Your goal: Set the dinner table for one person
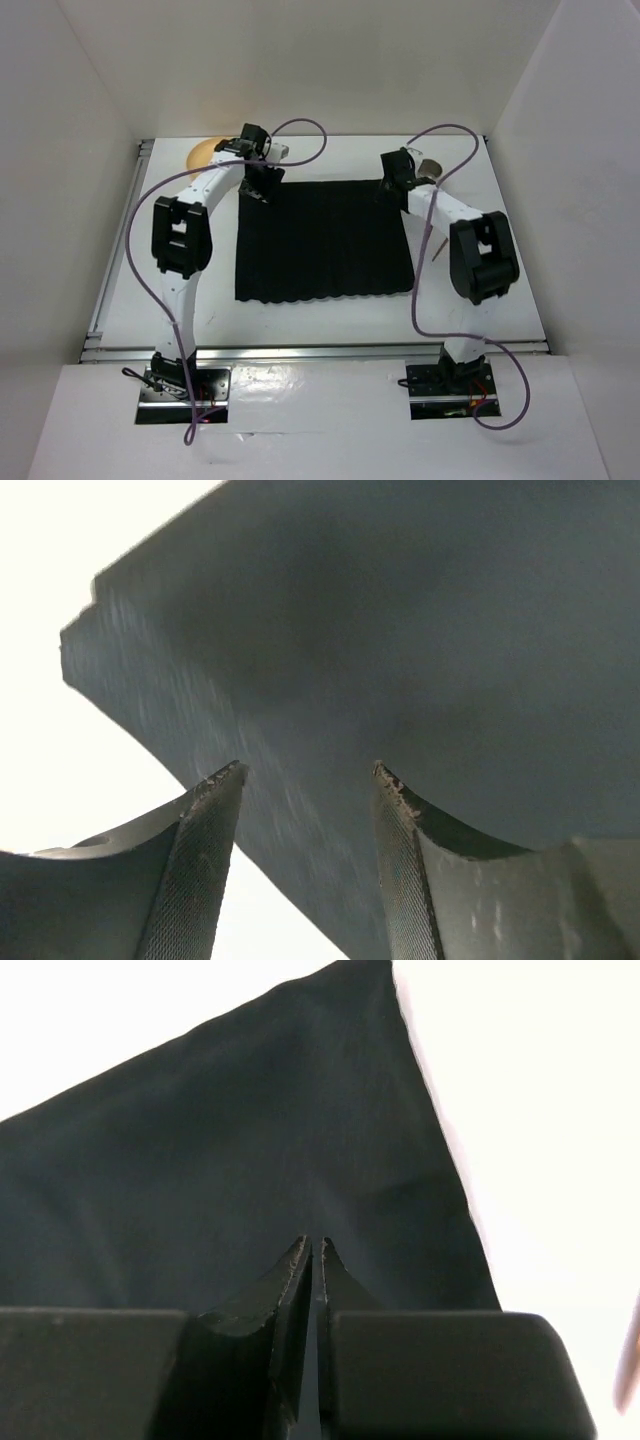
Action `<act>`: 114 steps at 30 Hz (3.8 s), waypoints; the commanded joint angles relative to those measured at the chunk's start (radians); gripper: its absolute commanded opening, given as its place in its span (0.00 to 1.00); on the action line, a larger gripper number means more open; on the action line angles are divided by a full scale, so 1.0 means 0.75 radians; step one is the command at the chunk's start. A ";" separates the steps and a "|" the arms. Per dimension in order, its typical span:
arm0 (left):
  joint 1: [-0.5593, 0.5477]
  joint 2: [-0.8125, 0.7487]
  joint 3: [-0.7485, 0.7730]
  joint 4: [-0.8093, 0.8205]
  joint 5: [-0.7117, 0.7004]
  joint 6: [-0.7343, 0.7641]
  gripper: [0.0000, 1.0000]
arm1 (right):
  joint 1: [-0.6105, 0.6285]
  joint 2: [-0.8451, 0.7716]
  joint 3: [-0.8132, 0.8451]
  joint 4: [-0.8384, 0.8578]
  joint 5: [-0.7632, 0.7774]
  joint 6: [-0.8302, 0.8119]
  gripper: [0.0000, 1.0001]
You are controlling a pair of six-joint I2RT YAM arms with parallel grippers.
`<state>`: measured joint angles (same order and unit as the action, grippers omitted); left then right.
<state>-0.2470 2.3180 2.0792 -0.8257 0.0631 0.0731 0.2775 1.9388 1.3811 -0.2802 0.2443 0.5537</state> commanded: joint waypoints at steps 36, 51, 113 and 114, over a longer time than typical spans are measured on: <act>-0.082 -0.587 -1.150 0.164 0.061 0.158 0.61 | 0.049 -0.583 -0.923 -0.177 -0.248 0.466 0.00; -0.082 -0.600 -1.150 0.152 0.094 0.171 0.61 | 0.049 -0.532 -0.868 -0.123 -0.205 0.368 0.00; 0.665 0.400 0.453 0.330 0.247 -0.549 0.88 | 0.006 -0.460 -0.173 -0.236 -0.498 0.025 0.87; 0.665 0.417 0.475 0.299 0.247 -0.549 0.85 | 0.006 -0.474 -0.173 -0.268 -0.457 0.025 0.87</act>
<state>0.2562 2.5950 2.3753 -0.5785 0.2092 -0.3214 0.2810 1.6520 1.1938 -0.4419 -0.1520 0.5606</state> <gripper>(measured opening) 0.860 0.871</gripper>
